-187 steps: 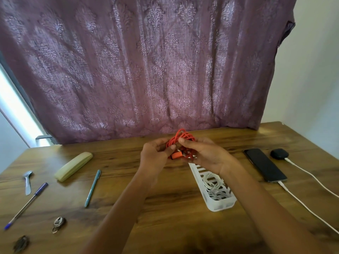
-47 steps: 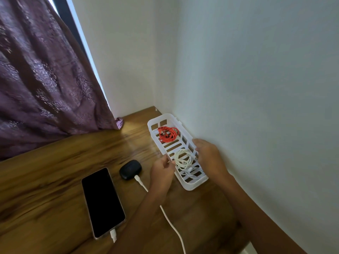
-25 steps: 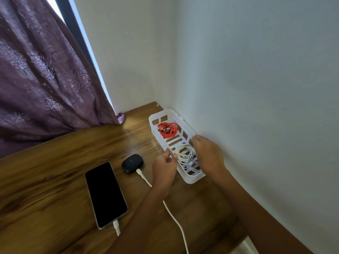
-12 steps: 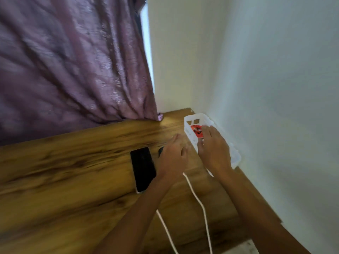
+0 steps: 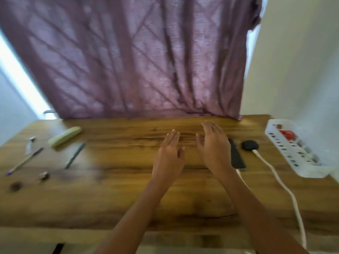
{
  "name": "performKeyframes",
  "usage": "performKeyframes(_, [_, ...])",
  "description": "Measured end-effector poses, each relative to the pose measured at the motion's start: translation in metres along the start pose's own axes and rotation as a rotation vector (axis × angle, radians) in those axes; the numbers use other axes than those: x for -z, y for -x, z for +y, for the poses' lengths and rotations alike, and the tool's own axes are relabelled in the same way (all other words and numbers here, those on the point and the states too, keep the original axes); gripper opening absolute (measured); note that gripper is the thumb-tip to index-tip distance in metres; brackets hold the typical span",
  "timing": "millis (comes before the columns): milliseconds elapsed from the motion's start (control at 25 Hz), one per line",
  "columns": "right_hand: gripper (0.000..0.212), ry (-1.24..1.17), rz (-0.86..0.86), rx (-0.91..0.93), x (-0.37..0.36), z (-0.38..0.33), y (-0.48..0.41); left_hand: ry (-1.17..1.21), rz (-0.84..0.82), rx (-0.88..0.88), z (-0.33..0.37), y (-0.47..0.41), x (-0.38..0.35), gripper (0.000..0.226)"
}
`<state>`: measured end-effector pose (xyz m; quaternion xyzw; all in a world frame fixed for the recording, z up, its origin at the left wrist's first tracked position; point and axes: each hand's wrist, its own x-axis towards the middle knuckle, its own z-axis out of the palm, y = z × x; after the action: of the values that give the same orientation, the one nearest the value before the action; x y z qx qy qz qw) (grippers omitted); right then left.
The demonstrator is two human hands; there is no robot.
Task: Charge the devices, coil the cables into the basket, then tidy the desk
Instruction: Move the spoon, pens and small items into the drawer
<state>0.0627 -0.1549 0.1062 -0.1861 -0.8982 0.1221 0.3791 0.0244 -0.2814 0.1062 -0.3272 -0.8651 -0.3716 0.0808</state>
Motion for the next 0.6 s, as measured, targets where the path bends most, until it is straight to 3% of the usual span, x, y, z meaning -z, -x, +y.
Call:
performKeyframes(280, [0.039,-0.254,-0.157,0.144,-0.068,-0.194,0.053,-0.161,0.169,0.226,-0.125,0.086,0.143,0.048])
performKeyframes(360, [0.041,-0.331,-0.271,0.179,-0.087,-0.246,0.065,-0.188,0.232,0.313,-0.159,0.105,0.177,0.047])
performKeyframes(600, [0.04,-0.427,-0.446,0.296,-0.149,-0.349,0.076,-0.215,0.329,0.481,-0.247,0.129,0.237,0.048])
